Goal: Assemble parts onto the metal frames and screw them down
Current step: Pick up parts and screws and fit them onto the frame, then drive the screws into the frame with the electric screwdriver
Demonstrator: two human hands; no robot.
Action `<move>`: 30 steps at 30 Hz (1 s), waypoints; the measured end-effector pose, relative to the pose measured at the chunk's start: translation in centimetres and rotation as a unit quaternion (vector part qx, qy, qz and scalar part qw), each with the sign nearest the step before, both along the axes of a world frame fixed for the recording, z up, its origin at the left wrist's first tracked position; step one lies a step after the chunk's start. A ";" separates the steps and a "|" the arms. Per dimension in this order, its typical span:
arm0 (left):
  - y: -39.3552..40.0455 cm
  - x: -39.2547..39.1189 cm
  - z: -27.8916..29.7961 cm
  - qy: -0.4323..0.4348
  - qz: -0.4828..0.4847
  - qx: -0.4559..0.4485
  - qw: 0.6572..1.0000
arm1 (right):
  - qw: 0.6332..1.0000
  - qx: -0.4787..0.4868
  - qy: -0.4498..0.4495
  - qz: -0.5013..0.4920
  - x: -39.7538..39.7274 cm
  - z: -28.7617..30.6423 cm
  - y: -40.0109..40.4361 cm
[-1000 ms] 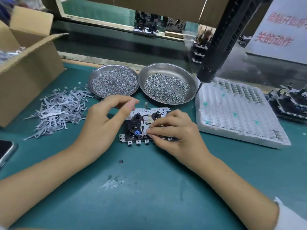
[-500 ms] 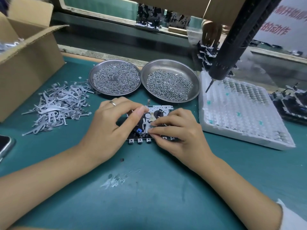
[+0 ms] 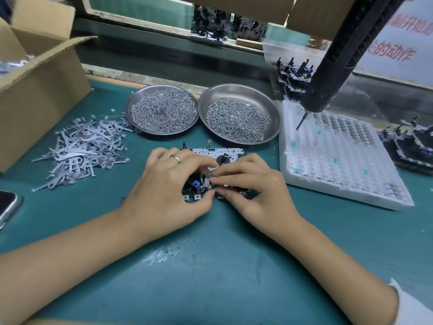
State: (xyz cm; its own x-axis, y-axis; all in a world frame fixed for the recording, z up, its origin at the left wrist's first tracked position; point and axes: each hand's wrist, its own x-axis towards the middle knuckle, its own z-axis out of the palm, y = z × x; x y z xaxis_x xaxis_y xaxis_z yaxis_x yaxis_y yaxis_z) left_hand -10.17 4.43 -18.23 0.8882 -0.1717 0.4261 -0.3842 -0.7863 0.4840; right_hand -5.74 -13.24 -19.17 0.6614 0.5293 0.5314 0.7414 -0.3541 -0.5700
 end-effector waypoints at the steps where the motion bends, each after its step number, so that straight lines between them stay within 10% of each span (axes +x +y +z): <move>1: 0.0 0.0 0.0 0.001 0.003 -0.004 1.000 | 1.000 0.005 0.006 -0.001 0.0 0.0 0.0; 9: 0.1 0.5 -0.3 0.009 -0.012 -0.044 0.999 | 0.994 0.071 -0.032 -0.080 -0.3 1.0 -0.4; 15: 0.4 0.7 -0.7 0.002 -0.025 -0.062 0.998 | 0.912 0.275 -0.094 -0.289 2.4 6.3 -1.9; 30: 0.3 1.2 -0.7 -0.028 -0.034 -0.088 0.995 | 0.911 0.404 0.069 -0.047 3.5 10.2 3.7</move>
State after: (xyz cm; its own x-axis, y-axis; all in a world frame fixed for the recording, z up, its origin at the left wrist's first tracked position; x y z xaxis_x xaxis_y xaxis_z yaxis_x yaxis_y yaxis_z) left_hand -9.02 4.71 -18.92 0.8506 -0.1497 0.5041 -0.4647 -0.6627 0.5873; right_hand -2.24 -9.50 -8.95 0.7740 -0.0598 0.6304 0.6305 0.1647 -0.7585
